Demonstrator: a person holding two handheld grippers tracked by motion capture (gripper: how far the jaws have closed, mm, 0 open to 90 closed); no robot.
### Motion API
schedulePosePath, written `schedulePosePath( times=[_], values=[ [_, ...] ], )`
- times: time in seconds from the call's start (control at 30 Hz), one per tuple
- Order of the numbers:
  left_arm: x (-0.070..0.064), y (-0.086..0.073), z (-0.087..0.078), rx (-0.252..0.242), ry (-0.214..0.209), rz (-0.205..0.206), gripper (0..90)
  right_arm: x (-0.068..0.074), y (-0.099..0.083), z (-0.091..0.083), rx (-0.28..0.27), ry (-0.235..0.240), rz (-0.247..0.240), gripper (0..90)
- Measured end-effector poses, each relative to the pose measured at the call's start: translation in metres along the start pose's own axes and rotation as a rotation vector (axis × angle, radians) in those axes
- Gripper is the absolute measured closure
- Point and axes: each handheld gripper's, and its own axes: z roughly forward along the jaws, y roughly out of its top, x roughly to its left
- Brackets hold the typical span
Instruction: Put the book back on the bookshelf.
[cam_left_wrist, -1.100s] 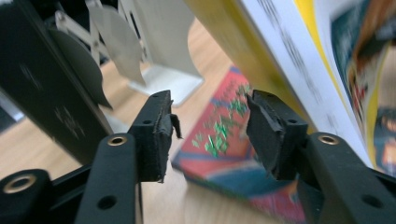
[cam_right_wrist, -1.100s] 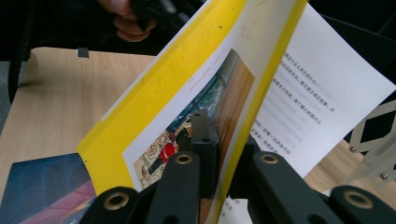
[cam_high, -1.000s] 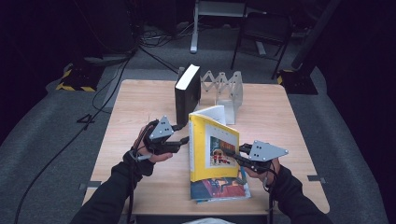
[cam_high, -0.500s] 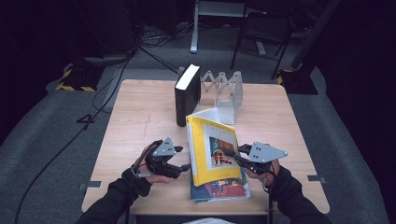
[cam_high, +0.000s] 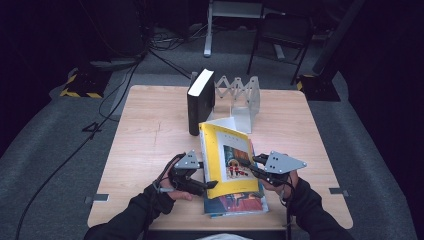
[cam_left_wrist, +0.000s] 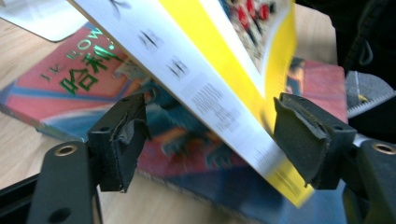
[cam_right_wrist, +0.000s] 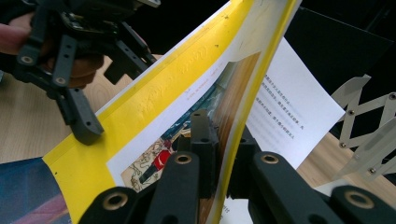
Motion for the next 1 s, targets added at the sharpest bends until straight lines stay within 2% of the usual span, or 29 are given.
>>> schedulePosePath(
  times=[0.07,0.27,0.4,0.47,0.5,0.6,0.73,0.8,0.87,0.93,1.0],
  values=[
    [0.003,0.005,0.003,-0.016,0.006,0.013,27.5,0.001,0.000,0.000,-0.001,-0.003,-0.003,83.5],
    [0.011,0.019,0.007,-0.067,0.014,0.011,33.2,0.001,0.001,-0.002,-0.003,-0.008,-0.015,82.4],
    [0.014,0.025,0.006,-0.088,0.000,0.024,45.2,-0.001,0.002,-0.003,-0.012,-0.023,-0.012,82.4],
    [0.013,0.029,0.003,-0.097,0.004,0.039,50.2,-0.002,0.002,-0.004,-0.016,-0.024,-0.010,82.5],
    [0.012,0.031,0.002,-0.106,0.012,0.053,50.2,-0.003,0.002,-0.005,-0.019,-0.028,-0.016,82.6],
    [0.009,0.038,-0.004,-0.131,0.042,0.094,58.2,-0.006,0.005,-0.009,-0.029,-0.048,-0.021,83.2],
    [0.007,0.043,-0.008,-0.151,0.065,0.123,69.0,-0.009,0.008,-0.011,-0.037,-0.064,-0.020,83.0],
    [0.004,0.047,-0.010,-0.156,0.093,0.170,73.5,-0.012,0.007,-0.012,-0.047,-0.079,-0.008,79.9],
    [0.001,0.047,-0.011,-0.143,0.098,0.206,74.7,-0.014,0.007,-0.014,-0.050,-0.097,-0.001,77.1],
    [-0.001,0.047,-0.010,-0.145,0.096,0.198,74.6,-0.015,0.007,-0.015,-0.051,-0.106,0.002,74.7],
    [-0.002,0.047,-0.010,-0.140,0.110,0.206,74.6,-0.016,0.007,-0.017,-0.054,-0.137,0.007,69.3]
  ],
)
